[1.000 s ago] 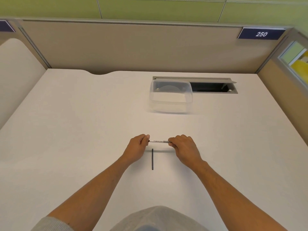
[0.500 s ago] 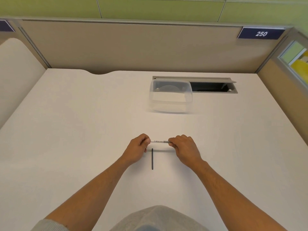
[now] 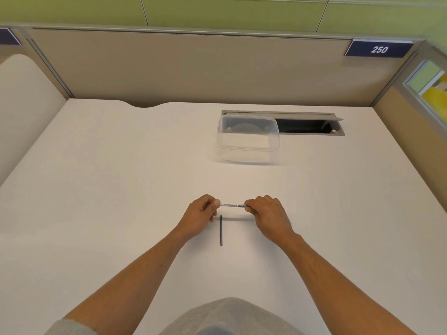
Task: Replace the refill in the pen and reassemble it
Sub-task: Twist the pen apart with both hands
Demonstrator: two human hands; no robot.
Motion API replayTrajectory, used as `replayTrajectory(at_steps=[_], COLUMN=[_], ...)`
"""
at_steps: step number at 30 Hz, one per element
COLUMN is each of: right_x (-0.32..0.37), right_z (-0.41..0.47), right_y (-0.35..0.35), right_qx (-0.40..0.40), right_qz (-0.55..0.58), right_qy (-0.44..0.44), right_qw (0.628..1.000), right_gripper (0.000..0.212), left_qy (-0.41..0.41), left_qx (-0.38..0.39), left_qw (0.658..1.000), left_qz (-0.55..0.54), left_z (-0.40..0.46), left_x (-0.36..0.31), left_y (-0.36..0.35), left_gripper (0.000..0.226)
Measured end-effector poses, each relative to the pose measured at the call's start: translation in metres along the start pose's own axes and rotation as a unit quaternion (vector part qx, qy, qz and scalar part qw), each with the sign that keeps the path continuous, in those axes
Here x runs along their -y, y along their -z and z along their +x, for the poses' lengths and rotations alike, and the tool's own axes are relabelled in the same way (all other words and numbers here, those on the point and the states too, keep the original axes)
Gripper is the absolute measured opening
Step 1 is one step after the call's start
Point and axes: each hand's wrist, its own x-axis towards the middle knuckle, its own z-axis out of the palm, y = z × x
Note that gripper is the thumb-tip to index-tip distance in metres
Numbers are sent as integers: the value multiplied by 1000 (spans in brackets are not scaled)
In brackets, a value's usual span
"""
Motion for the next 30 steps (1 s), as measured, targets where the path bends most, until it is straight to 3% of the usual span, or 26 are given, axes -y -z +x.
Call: replayTrajectory(at_steps=[3, 8, 18, 24, 30], right_x=[0, 2, 2, -2, -1], right_z=[0, 0, 0, -1, -3], right_y=[0, -1, -1, -1, -2], right_qx=[6, 5, 2, 13, 12], right_qz=[1, 3, 5, 12, 21], right_qy=[0, 3, 7, -6, -11], right_qw=[1000, 1000, 1000, 1000, 1000], right_gripper=[17, 17, 16, 18, 18], left_qy=[-18, 2, 48, 2, -23], left_qx=[-4, -16, -14, -4, -25], left_qw=[1000, 999, 998, 1000, 999], left_qz=[16, 45, -25, -30, 31], left_z=[0, 0, 0, 2, -1], left_x=[1, 0, -7, 1, 1], left_y=[0, -1, -3, 0, -1], left_gripper=[19, 33, 54, 17, 19])
